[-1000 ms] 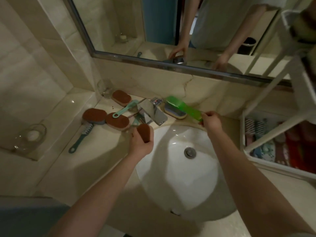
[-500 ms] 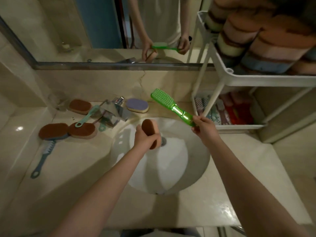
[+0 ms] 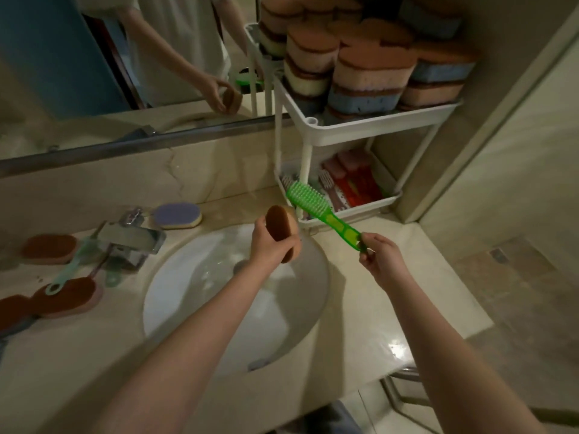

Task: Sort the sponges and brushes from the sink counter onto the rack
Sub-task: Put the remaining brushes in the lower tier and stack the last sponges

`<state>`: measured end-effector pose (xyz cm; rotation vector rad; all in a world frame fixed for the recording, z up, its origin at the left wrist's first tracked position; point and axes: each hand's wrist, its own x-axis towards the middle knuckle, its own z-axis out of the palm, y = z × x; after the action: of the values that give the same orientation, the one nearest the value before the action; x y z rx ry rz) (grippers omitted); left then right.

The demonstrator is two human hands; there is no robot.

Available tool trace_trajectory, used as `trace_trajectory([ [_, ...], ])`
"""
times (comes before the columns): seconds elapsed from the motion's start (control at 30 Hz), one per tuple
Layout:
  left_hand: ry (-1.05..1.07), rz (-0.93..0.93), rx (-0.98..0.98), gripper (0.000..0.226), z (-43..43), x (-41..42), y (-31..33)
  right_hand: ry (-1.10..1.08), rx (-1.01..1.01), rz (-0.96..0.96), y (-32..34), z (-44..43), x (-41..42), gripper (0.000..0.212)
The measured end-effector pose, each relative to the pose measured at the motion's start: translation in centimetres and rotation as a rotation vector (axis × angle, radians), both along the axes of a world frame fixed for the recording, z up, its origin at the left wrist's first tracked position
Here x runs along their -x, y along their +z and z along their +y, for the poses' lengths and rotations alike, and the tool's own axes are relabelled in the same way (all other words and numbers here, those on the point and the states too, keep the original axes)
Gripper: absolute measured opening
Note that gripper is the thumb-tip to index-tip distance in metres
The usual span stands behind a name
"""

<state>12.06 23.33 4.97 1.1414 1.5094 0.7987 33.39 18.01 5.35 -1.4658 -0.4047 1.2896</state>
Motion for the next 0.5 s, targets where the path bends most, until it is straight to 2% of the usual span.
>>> trace_trajectory([
  [0.27,-0.194,0.061,-0.081,0.077,-0.7,-2.8,1.0,-0.064,0.046,-0.057,-0.2,0.1,-3.3,0.018],
  [0.5,-0.244,0.086,-0.090,0.083,0.4,-5.7,2.1,-0.197,0.064,-0.018,0.0,2.6,-5.8,0.019],
])
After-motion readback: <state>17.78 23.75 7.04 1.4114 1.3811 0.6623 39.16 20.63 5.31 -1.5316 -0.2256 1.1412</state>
